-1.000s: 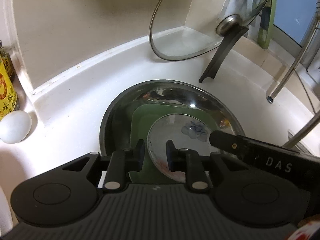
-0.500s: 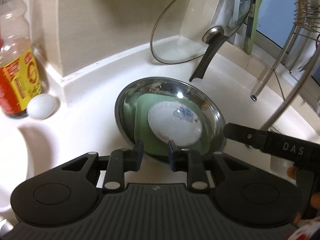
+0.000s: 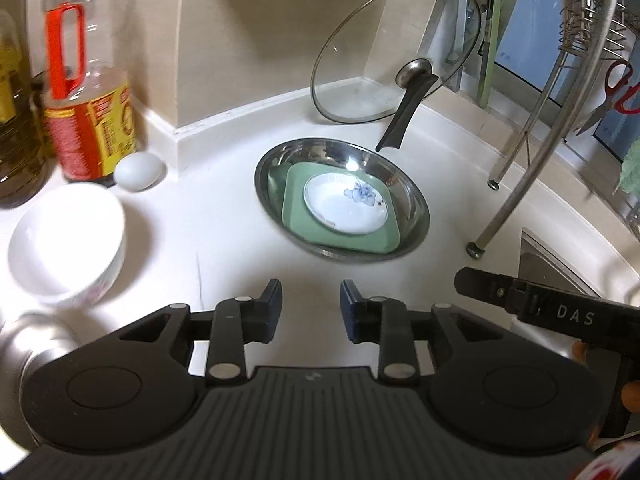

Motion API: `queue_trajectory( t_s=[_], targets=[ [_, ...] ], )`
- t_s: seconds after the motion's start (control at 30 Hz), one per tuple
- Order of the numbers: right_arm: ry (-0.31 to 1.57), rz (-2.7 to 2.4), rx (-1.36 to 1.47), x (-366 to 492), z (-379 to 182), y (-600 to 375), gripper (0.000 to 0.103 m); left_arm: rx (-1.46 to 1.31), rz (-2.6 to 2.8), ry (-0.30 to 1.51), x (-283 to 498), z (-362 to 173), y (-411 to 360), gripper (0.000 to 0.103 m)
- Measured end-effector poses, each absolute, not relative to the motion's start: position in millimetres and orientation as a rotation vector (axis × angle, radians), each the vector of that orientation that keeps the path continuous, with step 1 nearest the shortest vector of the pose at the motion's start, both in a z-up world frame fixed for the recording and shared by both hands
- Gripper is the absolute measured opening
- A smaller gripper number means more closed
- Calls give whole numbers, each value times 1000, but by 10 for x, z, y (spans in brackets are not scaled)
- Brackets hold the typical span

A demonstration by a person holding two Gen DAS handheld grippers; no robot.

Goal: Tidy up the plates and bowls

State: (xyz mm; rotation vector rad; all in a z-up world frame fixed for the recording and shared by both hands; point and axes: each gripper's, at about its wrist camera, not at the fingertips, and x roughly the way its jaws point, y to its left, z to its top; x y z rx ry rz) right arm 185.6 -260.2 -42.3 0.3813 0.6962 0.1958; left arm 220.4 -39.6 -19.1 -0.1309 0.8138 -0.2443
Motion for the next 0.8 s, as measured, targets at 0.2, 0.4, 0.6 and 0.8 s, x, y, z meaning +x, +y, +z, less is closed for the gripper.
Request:
queue_trajectory(
  t_s=[0.2, 0.4, 0.6, 0.8],
  targets=[
    [737, 237, 374, 1616, -451, -2596, 66, -147, -216, 820, 1867, -182, -398, 28],
    [761, 296, 360, 1392, -461, -2580, 66, -163, -183, 823, 1553, -181, -426, 28],
    [767, 344, 333, 1180, -456, -2559, 66, -173, -155, 827, 1238, -185, -477, 28],
    [777, 382, 314, 978, -463, -2556, 66, -183, -127, 830, 983, -186, -516, 28]
  ],
)
